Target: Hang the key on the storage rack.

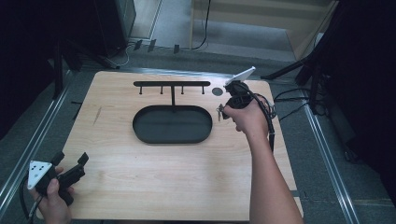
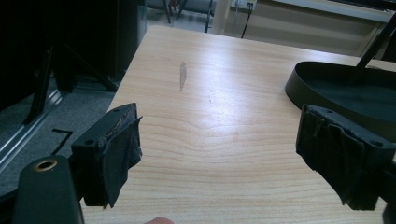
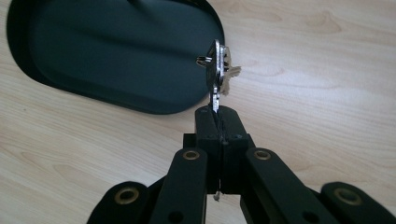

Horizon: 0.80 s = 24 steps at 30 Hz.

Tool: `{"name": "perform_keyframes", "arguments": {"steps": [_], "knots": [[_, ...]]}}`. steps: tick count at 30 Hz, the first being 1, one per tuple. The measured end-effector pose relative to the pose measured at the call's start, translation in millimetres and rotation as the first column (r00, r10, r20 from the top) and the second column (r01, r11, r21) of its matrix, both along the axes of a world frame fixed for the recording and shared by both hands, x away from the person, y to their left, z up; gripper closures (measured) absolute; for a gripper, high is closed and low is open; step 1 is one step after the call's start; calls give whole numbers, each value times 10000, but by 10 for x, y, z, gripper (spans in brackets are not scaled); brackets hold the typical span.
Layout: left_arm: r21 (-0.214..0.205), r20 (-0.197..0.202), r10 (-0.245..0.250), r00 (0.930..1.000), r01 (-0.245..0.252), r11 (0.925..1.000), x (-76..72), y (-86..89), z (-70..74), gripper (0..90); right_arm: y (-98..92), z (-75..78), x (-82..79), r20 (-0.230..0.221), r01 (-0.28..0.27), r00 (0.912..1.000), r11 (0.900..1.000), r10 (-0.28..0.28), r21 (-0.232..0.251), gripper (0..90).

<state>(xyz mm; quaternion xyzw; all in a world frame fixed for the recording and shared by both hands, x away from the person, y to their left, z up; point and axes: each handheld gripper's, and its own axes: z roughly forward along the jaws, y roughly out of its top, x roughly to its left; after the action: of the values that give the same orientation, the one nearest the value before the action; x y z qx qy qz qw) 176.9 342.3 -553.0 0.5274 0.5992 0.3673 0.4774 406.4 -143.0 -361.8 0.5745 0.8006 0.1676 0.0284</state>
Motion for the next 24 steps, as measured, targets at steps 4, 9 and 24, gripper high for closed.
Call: {"name": "perform_keyframes", "arguments": {"steps": [4,9,24], "knots": [[11,-10,-17,10000,17,10000,1,-2,0,142,107,121,23,112,-144,9998,9999,143,77,892],[35,-20,-31,10000,32,10000,2,-2,1,142,257,253,44,276,-361,9990,9993,358,78,892],[-1,-17,-50,10000,50,10000,8,1,1,142,483,446,102,576,-403,9975,9990,412,-172,892]]}}
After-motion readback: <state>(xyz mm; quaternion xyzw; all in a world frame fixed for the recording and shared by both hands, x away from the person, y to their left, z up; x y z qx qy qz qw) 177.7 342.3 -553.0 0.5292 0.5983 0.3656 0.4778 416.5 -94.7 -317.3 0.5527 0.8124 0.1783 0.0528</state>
